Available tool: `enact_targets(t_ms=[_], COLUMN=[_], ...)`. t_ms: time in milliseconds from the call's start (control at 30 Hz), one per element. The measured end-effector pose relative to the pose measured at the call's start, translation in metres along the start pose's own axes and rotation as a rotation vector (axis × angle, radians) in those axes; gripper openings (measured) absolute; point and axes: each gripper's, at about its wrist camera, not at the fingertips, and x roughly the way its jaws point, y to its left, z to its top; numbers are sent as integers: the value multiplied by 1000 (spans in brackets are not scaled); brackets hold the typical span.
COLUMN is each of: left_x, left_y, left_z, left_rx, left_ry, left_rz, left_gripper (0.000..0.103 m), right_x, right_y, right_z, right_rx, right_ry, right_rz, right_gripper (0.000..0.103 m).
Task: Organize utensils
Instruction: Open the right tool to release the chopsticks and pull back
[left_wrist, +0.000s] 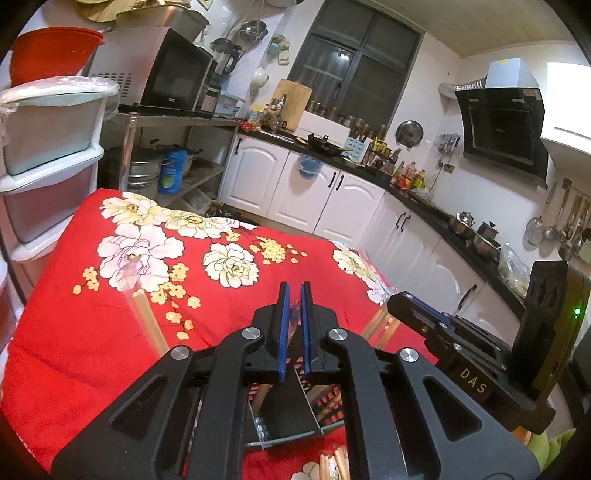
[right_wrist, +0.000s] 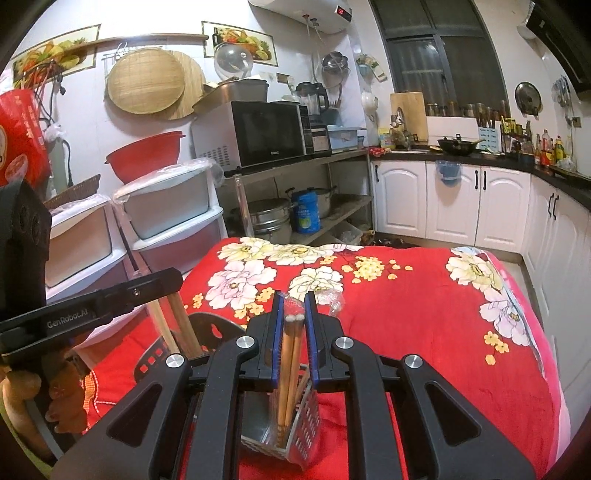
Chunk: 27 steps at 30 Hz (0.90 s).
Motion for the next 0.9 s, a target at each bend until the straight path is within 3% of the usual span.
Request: enact_targets(t_ms=[67,200,300,467,667,833,900], left_x=[-1,-5,-9,-18,-29,-38,-43], left_y=[1,4,5,6,6,9,9], left_z=[-2,-7,-10,-13,-15,-18,-19], left_rx=[-3,-15,-21,-31,-36,-67,-66], left_ry=[8,22,22,17,4,-2,-6], left_rz=[5,18,21,28,35,32,39], left_gripper=[2,16,19,33,56,86,87], right_x=[-2,-6,-8,-11,-22,-34,-37], right_y=[-2,-2,0,2,6,6,6], right_z=[-1,-4,-5,-6,-10,-13,-15], right_rx=[7,13,15,16,12,20,22], right_ry=[5,15,20,18,8,-4,-6], right_rz=[1,4,6,6,7,-1,-6], right_gripper=[16,23,30,42,55,69,72])
